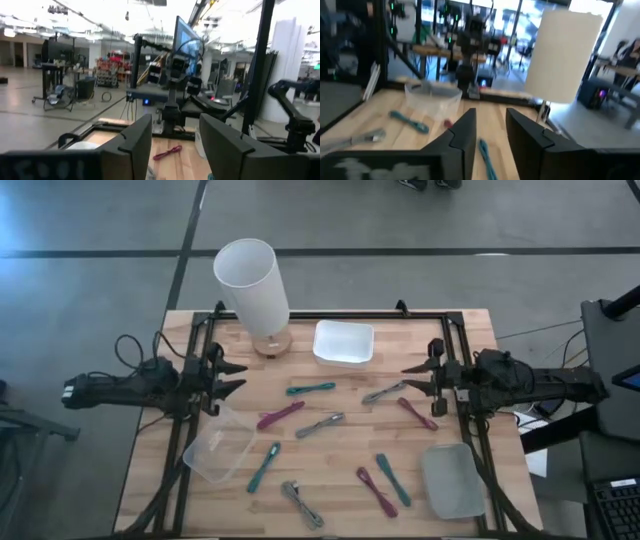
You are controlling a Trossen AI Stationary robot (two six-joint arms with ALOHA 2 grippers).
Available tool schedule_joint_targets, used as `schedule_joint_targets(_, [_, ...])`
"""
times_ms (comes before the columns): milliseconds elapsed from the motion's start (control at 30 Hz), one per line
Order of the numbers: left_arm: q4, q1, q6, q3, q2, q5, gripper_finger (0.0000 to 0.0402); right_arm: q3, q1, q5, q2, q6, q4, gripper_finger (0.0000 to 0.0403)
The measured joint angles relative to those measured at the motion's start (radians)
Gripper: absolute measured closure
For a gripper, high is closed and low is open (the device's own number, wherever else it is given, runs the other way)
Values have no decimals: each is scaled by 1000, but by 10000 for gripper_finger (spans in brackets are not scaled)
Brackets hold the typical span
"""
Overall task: Pick & Place USB Port
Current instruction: Put the top right white charger cable into the gray bin
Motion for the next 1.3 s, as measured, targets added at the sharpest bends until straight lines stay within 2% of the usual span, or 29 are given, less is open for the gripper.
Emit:
schedule_joint_targets(233, [-125,0,3,110,98,-19,232,98,0,1,132,1,-112,257])
schedule_joint_targets(500, [-124,0,-11,104,218,-19,232,87,0,2,285,85,-228,246])
schedule_joint_targets(733, [-91,-1,-10,101,275,-21,232,85,0,4,477,170,-309,246])
schedule_joint_targets(1000, [-83,0,-10,102,290,-21,232,85,-1,154,704,154,-309,247])
schedule_joint_targets(1233, [-44,0,6,102,292,-21,232,100,-21,186,875,154,-301,248])
schedule_joint_targets(1300, [-33,0,8,102,294,-21,232,110,-22,230,920,151,-293,248])
